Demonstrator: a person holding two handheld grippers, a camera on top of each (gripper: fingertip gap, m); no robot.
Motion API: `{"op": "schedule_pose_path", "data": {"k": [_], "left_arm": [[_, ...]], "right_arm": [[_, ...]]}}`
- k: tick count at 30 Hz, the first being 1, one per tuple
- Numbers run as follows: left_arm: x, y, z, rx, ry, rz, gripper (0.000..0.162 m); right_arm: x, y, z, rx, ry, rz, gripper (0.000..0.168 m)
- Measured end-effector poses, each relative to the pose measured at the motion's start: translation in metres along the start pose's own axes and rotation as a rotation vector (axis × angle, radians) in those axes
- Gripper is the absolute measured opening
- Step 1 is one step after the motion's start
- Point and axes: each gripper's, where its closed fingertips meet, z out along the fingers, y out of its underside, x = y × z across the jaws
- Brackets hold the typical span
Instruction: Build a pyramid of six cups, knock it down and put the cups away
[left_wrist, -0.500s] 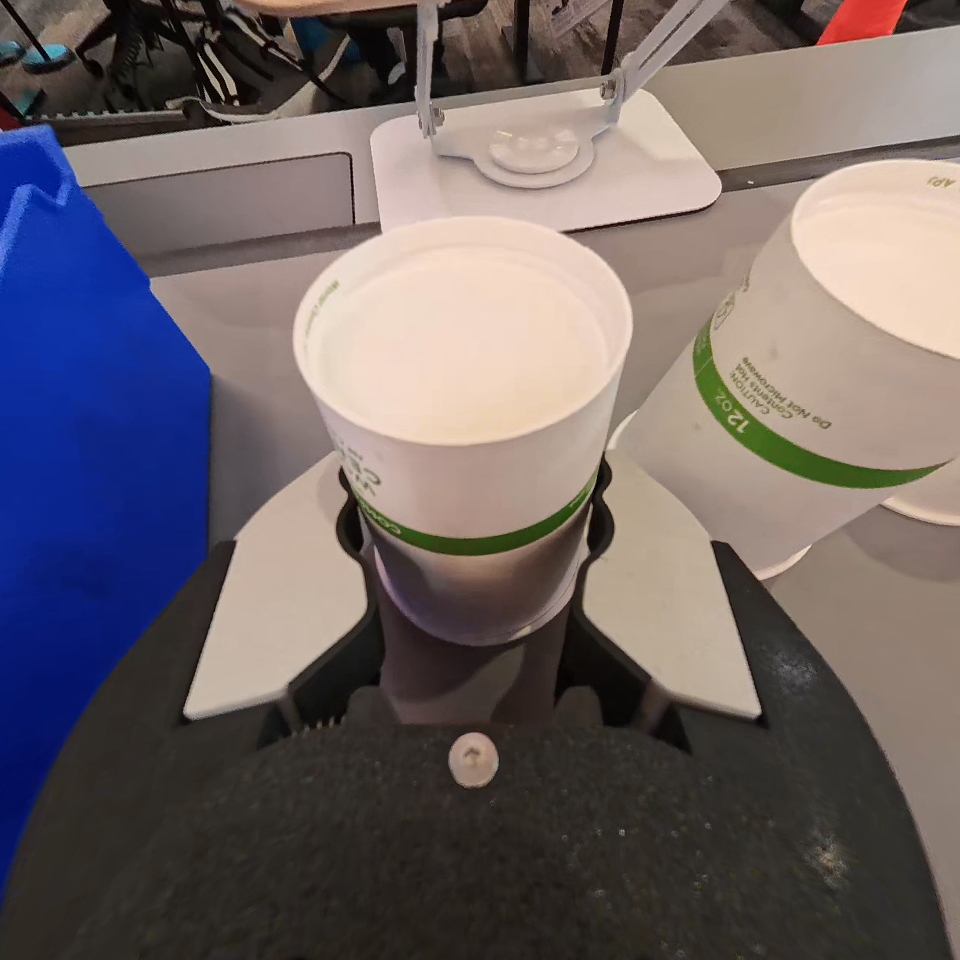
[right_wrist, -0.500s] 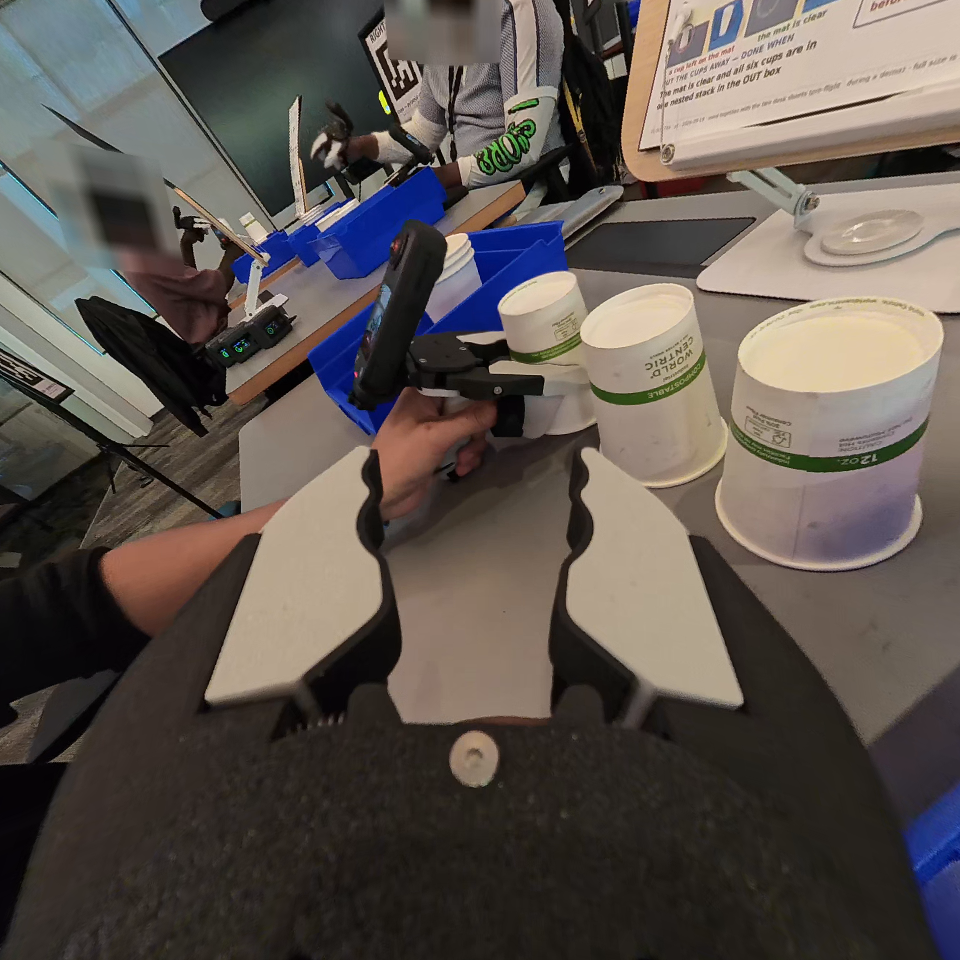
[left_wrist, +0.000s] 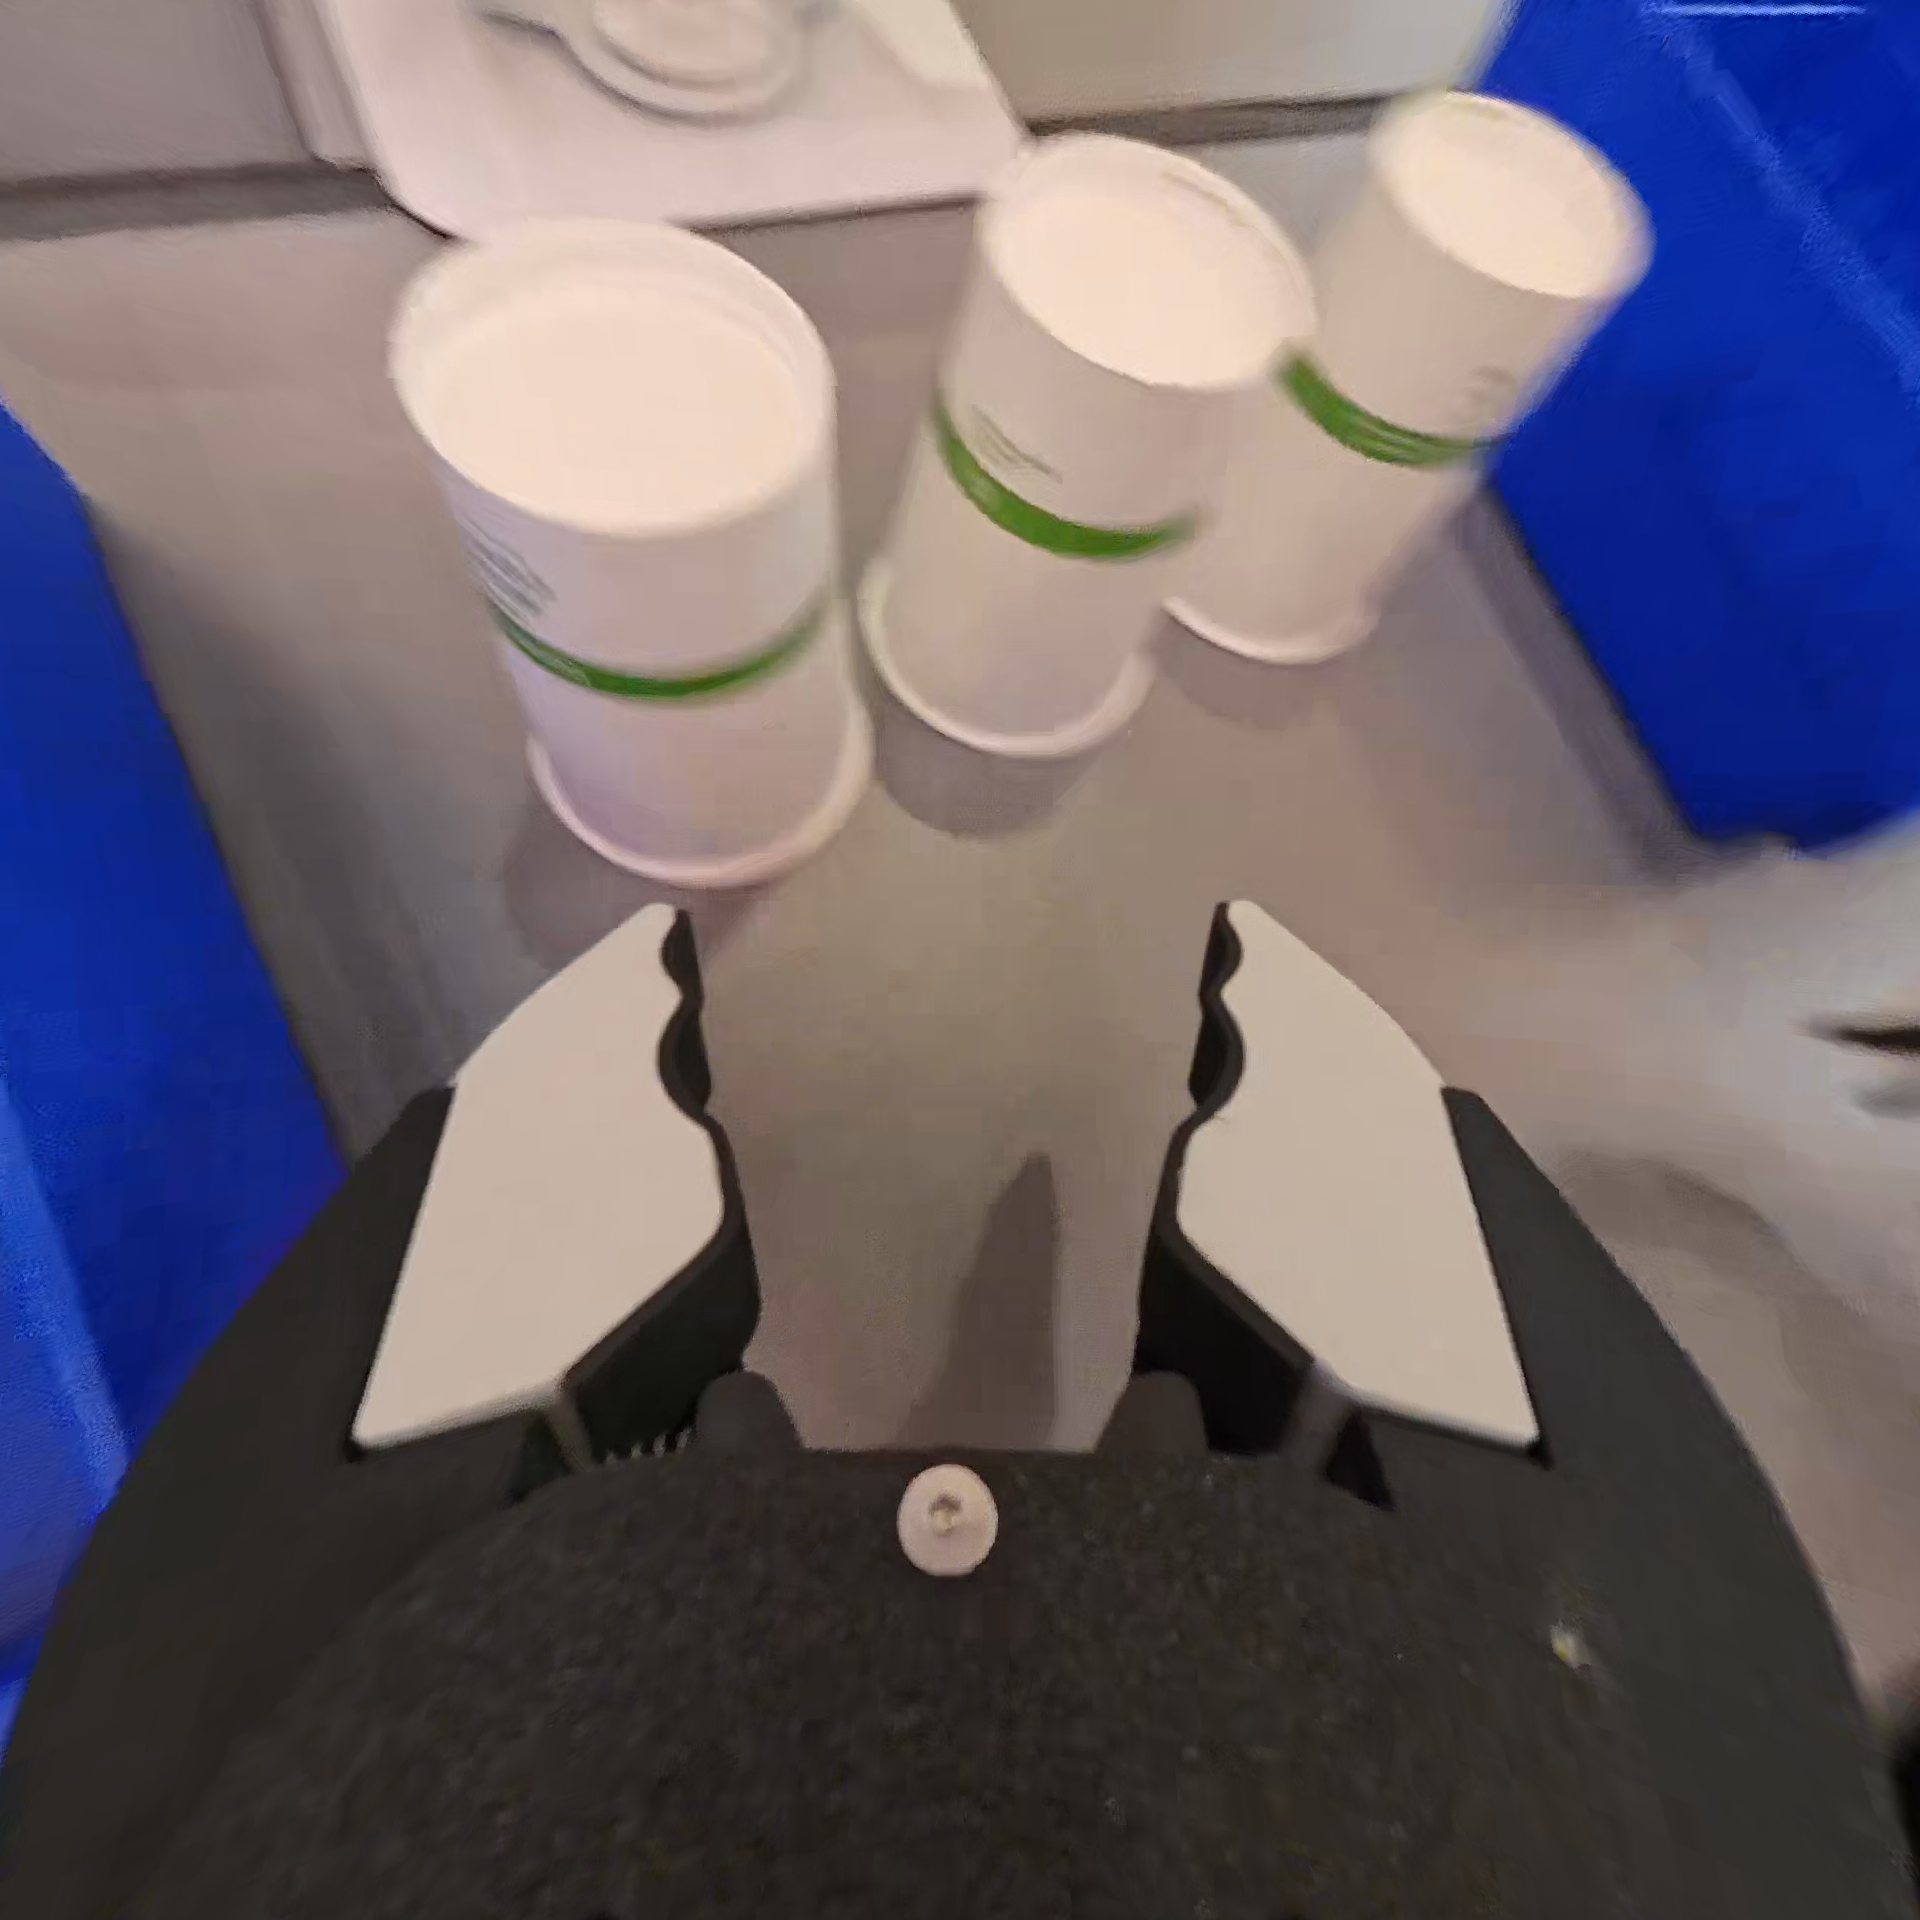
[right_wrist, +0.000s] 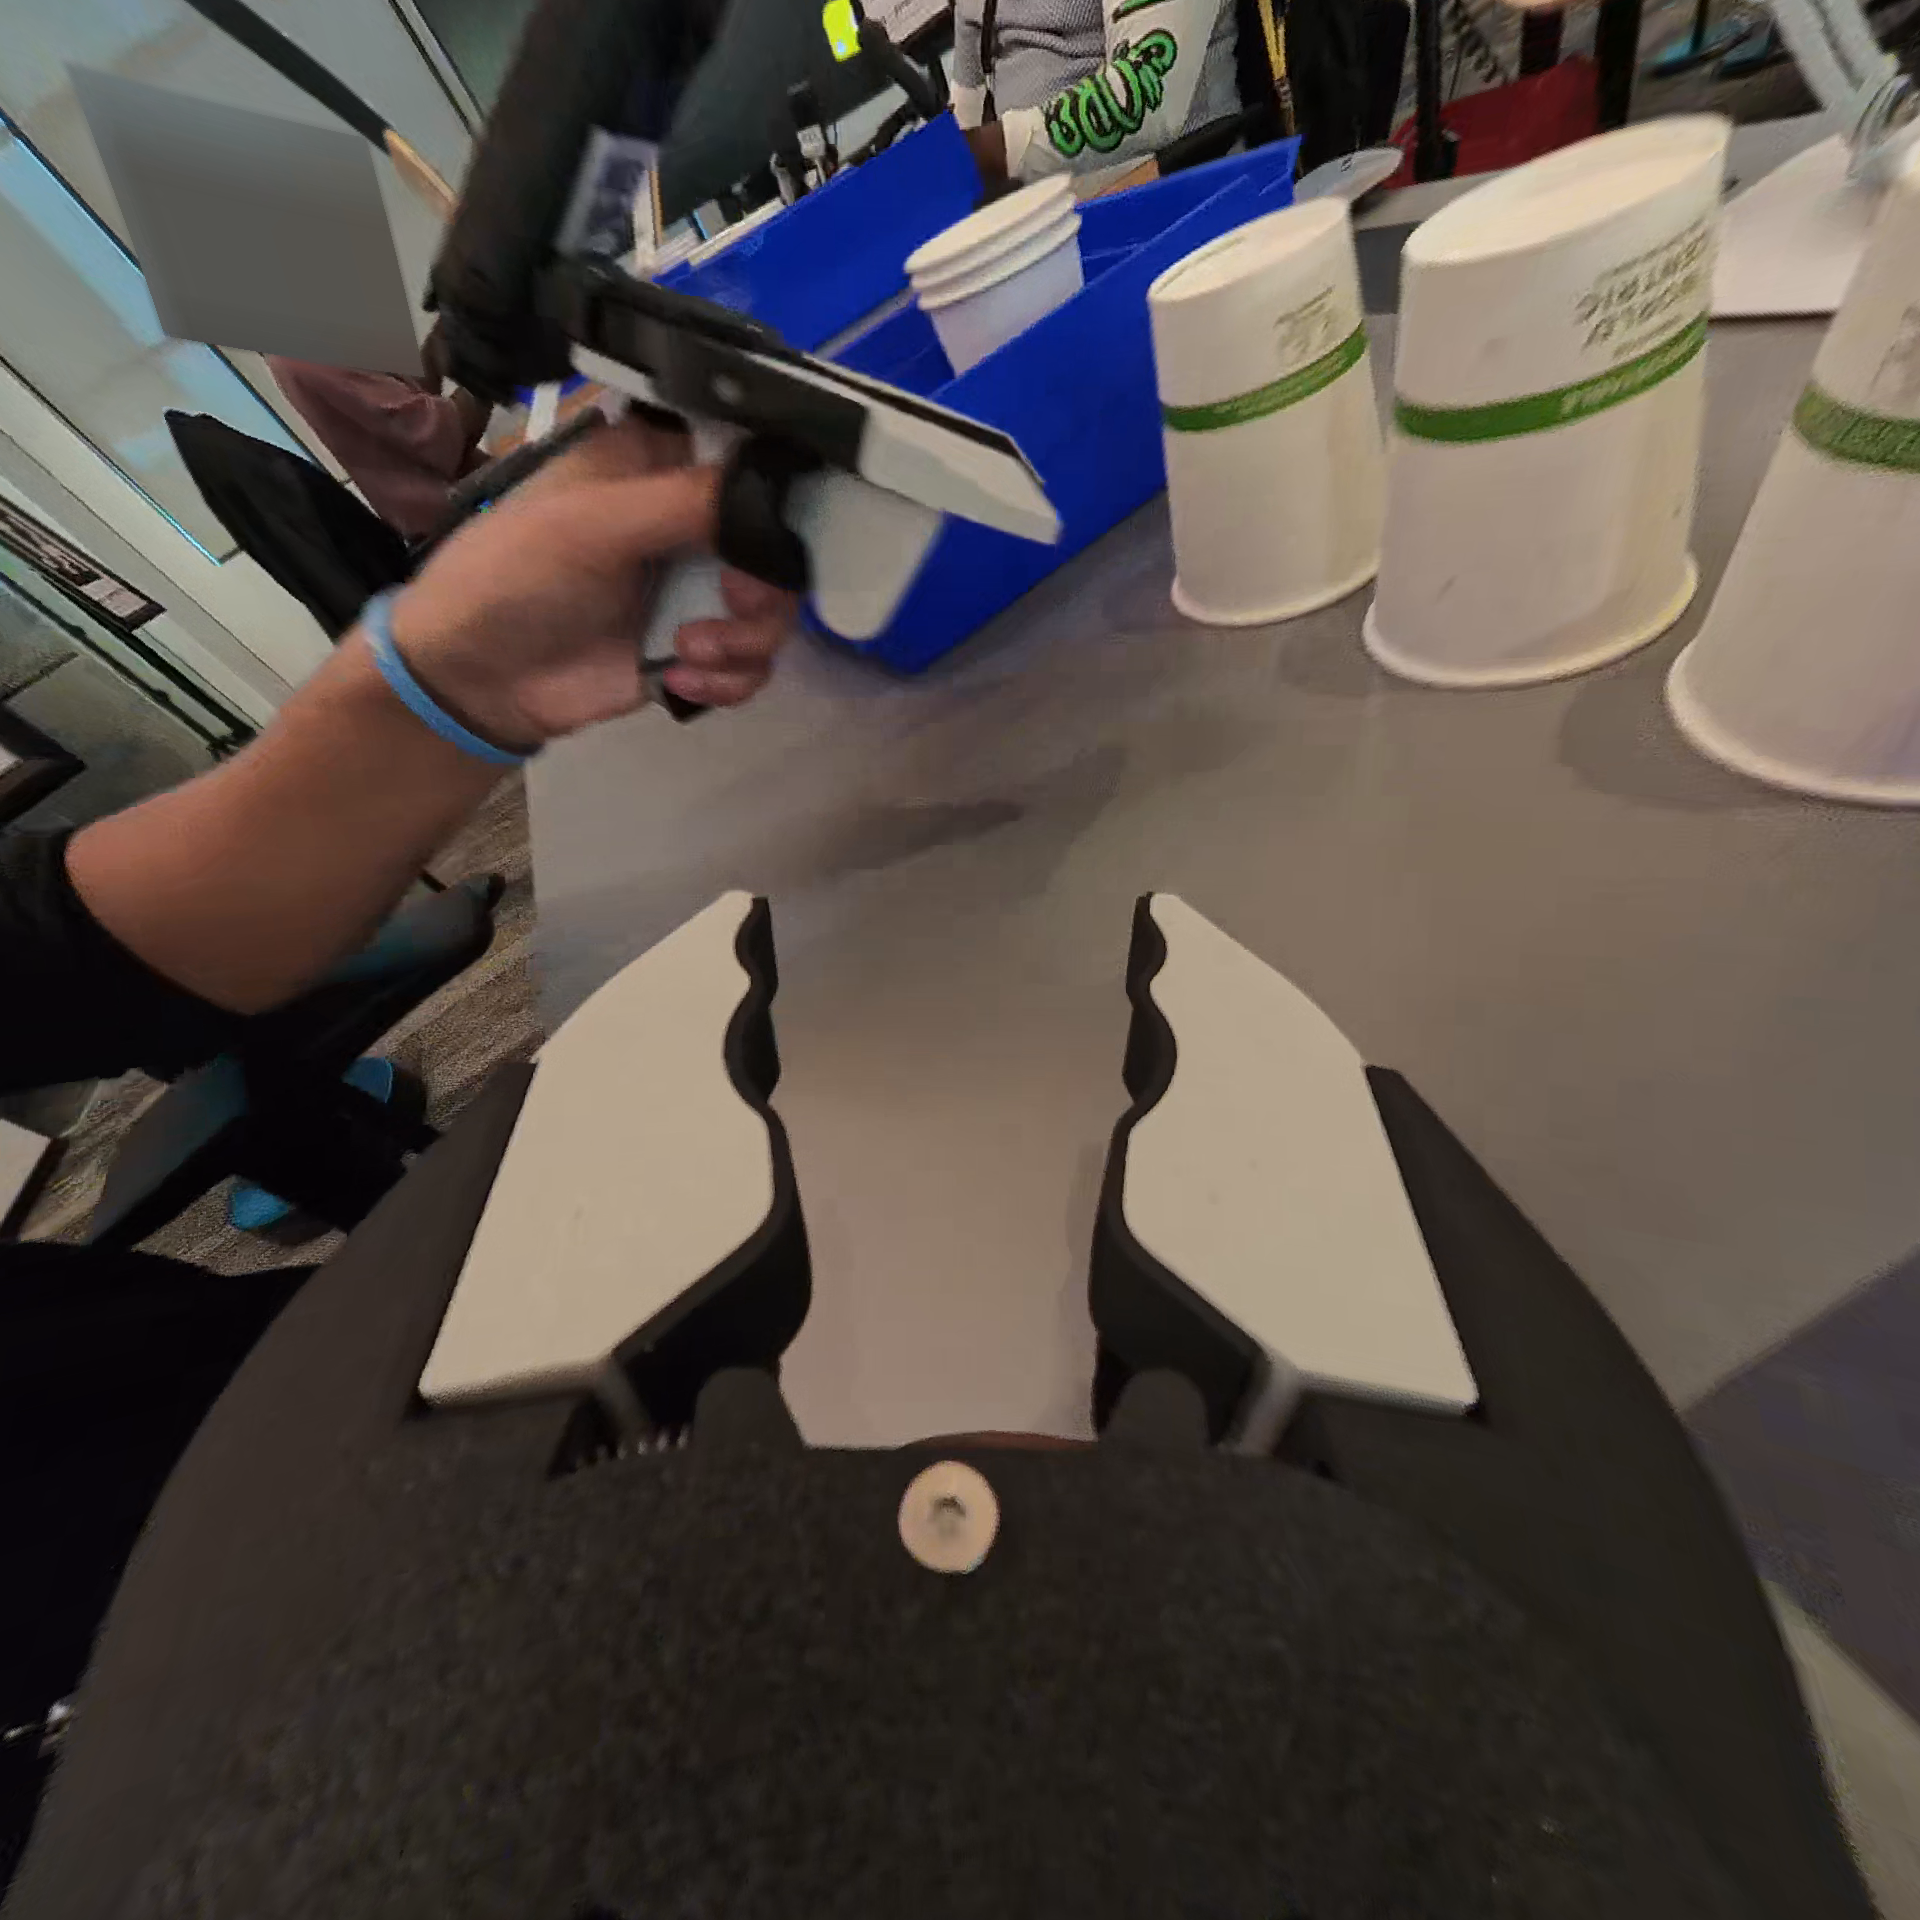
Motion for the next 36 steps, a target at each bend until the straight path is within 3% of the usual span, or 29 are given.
{"op": "schedule_pose_path", "data": {"k": [4, 8, 10, 13, 19, 26, 36], "left_arm": [[0.029, 0.006, -0.075, -0.040, 0.310, 0.029, 0.066], [-0.037, -0.039, -0.115, 0.003, 0.232, 0.244, 0.043], [-0.094, -0.060, -0.116, -0.045, 0.052, 0.447, 0.041], [-0.161, -0.067, -0.106, -0.259, -0.097, 0.687, 0.034], [-0.211, -0.066, -0.085, -0.522, -0.137, 0.778, 0.025], [-0.223, -0.060, -0.070, -0.606, -0.080, 0.732, 0.025], [-0.224, -0.055, -0.065, -0.627, -0.045, 0.705, 0.003]], "right_arm": [[-0.018, -0.006, -0.008, 0.041, -0.031, -0.042, 0.058], [-0.016, -0.007, -0.007, 0.027, 0.011, -0.137, 0.056], [-0.016, -0.005, -0.008, 0.023, 0.025, -0.158, 0.055], [-0.015, -0.007, -0.009, 0.025, 0.036, -0.174, 0.054], [-0.016, -0.004, -0.008, 0.018, 0.021, -0.149, 0.053], [-0.030, -0.005, -0.004, 0.012, -0.026, -0.154, 0.053], [-0.029, -0.002, -0.004, -0.005, -0.029, -0.155, 0.053]]}}
